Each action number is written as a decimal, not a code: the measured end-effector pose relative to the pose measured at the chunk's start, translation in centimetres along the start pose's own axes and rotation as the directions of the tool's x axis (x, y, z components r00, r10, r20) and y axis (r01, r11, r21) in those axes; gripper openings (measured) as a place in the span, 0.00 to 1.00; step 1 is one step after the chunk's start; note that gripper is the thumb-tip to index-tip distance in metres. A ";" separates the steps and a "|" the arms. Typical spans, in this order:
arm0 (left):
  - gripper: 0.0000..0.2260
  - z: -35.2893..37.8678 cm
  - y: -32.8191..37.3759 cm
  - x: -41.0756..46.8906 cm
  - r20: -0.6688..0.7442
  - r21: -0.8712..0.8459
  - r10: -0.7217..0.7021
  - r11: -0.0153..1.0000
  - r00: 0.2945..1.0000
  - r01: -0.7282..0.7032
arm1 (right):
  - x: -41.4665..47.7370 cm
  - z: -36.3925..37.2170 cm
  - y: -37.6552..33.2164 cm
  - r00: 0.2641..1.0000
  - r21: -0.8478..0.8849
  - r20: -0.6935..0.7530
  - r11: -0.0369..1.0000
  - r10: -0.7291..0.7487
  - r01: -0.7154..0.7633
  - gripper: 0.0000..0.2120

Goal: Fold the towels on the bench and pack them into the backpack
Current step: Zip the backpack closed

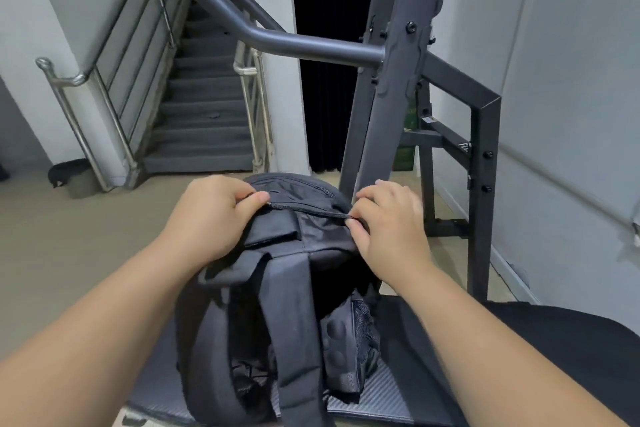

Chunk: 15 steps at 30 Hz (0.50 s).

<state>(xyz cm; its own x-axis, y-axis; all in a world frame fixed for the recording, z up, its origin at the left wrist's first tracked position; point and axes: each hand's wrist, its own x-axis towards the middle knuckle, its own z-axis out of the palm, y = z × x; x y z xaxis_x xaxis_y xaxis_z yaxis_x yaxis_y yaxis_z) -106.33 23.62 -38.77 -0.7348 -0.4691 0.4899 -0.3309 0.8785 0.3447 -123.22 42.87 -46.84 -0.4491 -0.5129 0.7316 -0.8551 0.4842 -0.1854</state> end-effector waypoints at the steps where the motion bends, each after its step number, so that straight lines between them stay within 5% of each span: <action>1: 0.18 0.5 -0.4 -0.8 -0.044 -0.049 -0.017 0.999 0.999 0.015 | 0.2 -0.3 -0.5 1.000 0.127 0.016 0.992 0.003 -0.005 0.04; 3: 0.18 1.7 -0.6 -2.2 -0.150 -0.129 -0.040 0.991 0.988 0.020 | 0.9 -0.9 -2.8 0.999 0.338 0.051 0.941 -0.009 -0.009 0.07; 6: 0.16 3.3 0.1 -3.8 -0.277 -0.244 -0.005 0.968 0.961 -0.065 | 2.1 -1.2 -6.5 0.981 0.395 0.138 0.916 -0.137 0.073 0.17; 10: 0.11 4.0 0.0 -4.8 -0.343 -0.307 0.048 0.938 0.938 -0.160 | 2.5 -0.3 -7.4 0.916 0.188 0.281 0.953 -0.286 0.239 0.14; 15: 0.13 4.9 -1.5 -5.4 -0.252 -0.282 0.030 0.954 0.967 -0.103 | 0.7 0.3 -6.3 0.916 -0.064 0.136 0.919 -0.377 0.388 0.12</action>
<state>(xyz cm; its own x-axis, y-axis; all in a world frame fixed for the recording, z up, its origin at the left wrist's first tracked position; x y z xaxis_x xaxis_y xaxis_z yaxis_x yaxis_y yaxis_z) -104.72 25.25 -45.85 -0.5714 -0.4506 0.6859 -0.0729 0.8603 0.5045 -118.26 39.26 -45.42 -0.1242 -0.7491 0.6507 -0.9440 0.2913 0.1551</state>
